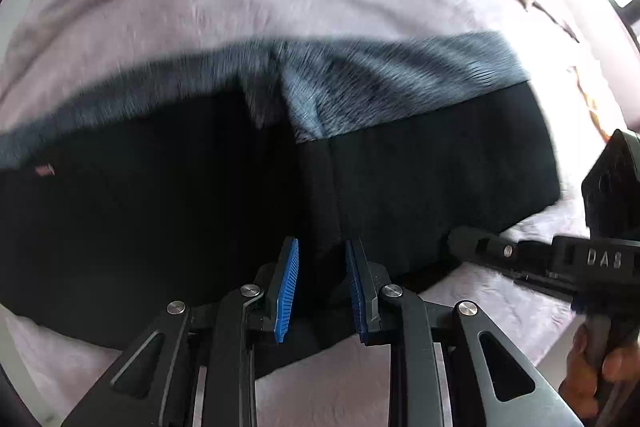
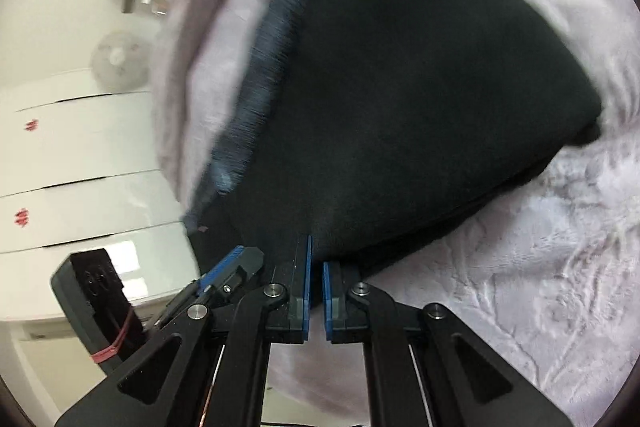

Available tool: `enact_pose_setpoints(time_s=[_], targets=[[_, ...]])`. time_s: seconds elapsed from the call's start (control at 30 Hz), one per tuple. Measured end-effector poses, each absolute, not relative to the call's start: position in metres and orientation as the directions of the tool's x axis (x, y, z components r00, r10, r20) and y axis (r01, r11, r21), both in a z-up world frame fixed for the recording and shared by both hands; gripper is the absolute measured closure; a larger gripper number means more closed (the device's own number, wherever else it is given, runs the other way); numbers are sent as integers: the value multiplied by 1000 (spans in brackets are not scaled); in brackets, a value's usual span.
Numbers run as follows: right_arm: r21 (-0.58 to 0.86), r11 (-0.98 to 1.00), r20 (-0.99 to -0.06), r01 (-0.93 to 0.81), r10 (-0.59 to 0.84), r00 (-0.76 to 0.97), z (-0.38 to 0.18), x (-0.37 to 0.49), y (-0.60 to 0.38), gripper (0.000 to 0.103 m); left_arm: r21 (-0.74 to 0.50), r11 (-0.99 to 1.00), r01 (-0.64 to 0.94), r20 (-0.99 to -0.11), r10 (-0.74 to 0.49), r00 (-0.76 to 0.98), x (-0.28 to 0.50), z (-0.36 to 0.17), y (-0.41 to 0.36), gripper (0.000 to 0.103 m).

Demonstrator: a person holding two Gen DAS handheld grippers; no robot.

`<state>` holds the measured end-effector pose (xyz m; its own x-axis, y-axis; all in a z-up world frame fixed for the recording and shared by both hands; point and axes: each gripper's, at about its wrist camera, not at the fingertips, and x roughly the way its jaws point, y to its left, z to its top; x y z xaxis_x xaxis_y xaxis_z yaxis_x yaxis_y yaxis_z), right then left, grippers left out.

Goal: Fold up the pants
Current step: 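Carry the held leg end over onto the waist and open the right gripper, then pinch the patterned trim with the right gripper and smooth it flat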

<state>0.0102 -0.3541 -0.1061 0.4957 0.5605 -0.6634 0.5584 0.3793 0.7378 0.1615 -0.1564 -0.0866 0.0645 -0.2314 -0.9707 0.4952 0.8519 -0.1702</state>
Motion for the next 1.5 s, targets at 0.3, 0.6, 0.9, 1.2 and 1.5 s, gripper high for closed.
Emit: enact_pose_setpoints(time_s=[0.3,0.6,0.9,1.2,1.5], targets=[[712,569,-699,413,632,334,-85,24,-339,88,-101,883,459,-956,-214,201,160,-49,-135,32],[661,677,-716,325,438,544,-16,47,-449,41,-118,879,461,-930,-261,259,190,-17,-175,32],[798,460,-602,389,587,541,-98,86,-527,60,-128,859,495,-934,-272,230,201,-45,-243,32],[862,365,-504,350,688,523,-103,109,-503,68,-68,881,469,-956,-192,222,200,-76,-223,32],[428,849,-887,309,329,325,-97,146,-459,68,-7,853,521,-944,-178,279,191,-89,-230,27]])
